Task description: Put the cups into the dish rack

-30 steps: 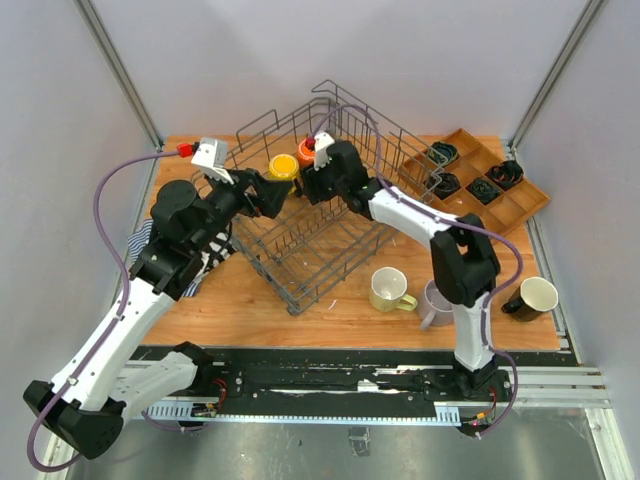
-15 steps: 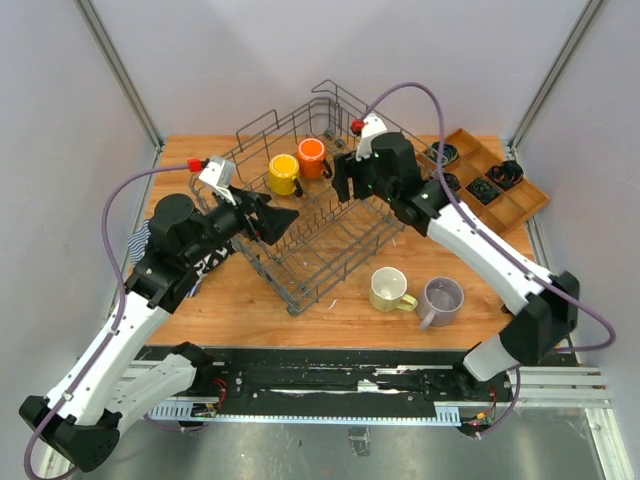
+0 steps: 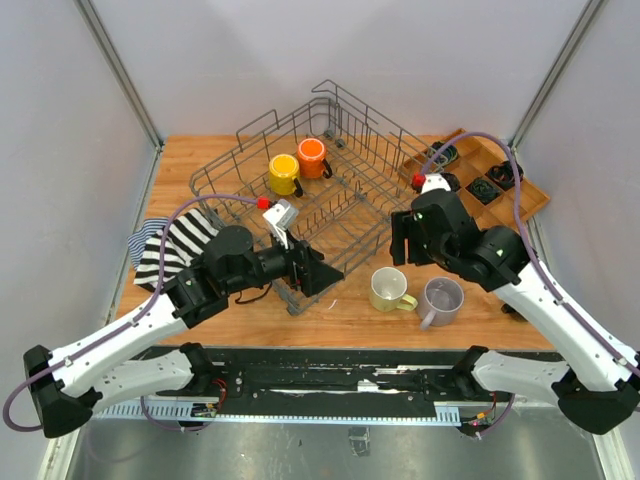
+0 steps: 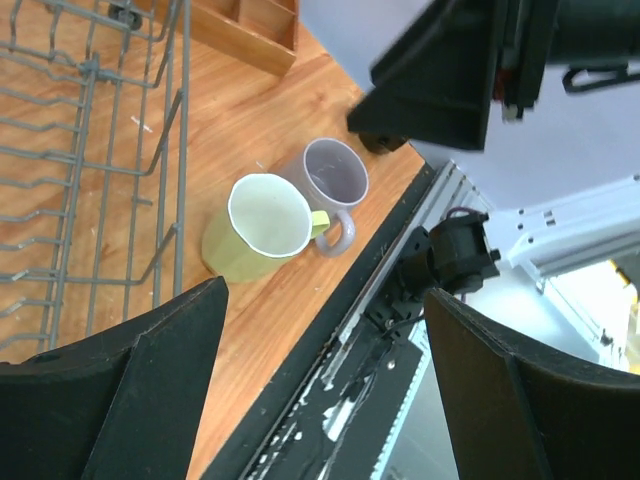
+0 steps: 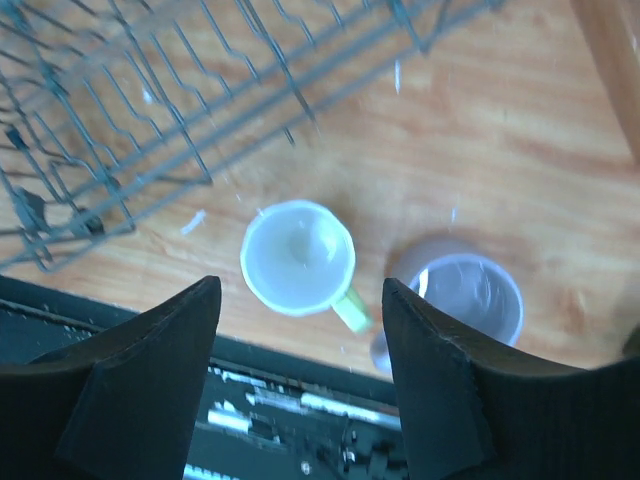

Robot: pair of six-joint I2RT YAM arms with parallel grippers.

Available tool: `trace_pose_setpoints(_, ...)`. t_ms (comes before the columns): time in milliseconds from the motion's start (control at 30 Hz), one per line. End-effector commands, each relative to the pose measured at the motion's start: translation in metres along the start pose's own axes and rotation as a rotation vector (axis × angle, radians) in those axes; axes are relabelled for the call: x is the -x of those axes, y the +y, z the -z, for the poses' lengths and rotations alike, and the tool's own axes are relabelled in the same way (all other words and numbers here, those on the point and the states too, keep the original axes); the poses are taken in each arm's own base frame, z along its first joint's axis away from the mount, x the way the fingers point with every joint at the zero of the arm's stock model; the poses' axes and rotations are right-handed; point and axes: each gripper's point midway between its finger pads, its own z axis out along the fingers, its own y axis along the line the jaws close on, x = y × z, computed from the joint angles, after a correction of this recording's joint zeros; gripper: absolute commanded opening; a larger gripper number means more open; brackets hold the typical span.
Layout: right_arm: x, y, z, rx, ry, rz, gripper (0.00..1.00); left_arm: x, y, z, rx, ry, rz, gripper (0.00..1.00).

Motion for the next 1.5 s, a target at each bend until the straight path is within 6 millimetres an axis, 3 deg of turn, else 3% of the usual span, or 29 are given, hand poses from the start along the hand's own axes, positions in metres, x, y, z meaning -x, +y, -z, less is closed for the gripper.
trace_pose_setpoints(0,-0.055,-0.024,0.016,-0.111,0.191,-0.042,0.67,0.009,0.006,-0.007,0.135,-0.084,0.15,0.83)
trace_pose_setpoints(167,-0.084,-0.023,0.023,-0.092,0.327,-0.023,0.69,0.027,0.016,-0.008,0.239,-0.164,0.275,0.84)
trace_pose_setpoints(367,-0.096,-0.022,0.006,-0.01,0.253,0.007,0.69,0.058,0.003,-0.005,0.224,-0.227,0.301,0.88)
trace_pose_setpoints(533,-0.105,-0.033,-0.006,0.017,0.279,-0.005,0.69,0.055,-0.008,-0.008,0.175,-0.189,0.314,0.95)
trace_pose_setpoints(700,-0.105,-0.035,-0.024,0.072,0.286,-0.024,0.67,0.047,-0.01,-0.009,0.156,-0.177,0.355,0.94)
trace_pose_setpoints(933,-0.103,-0.031,-0.052,0.116,0.324,0.014,0.65,0.053,-0.008,-0.004,0.162,-0.204,0.316,0.94)
trace_pose_setpoints(1200,-0.107,-0.044,-0.072,0.11,0.368,0.061,0.65,0.058,-0.012,0.004,0.152,-0.207,0.275,0.95)
trace_pose_setpoints(1467,-0.115,-0.038,-0.089,0.164,0.397,0.065,0.62,0.058,-0.009,0.008,0.161,-0.218,0.26,0.96)
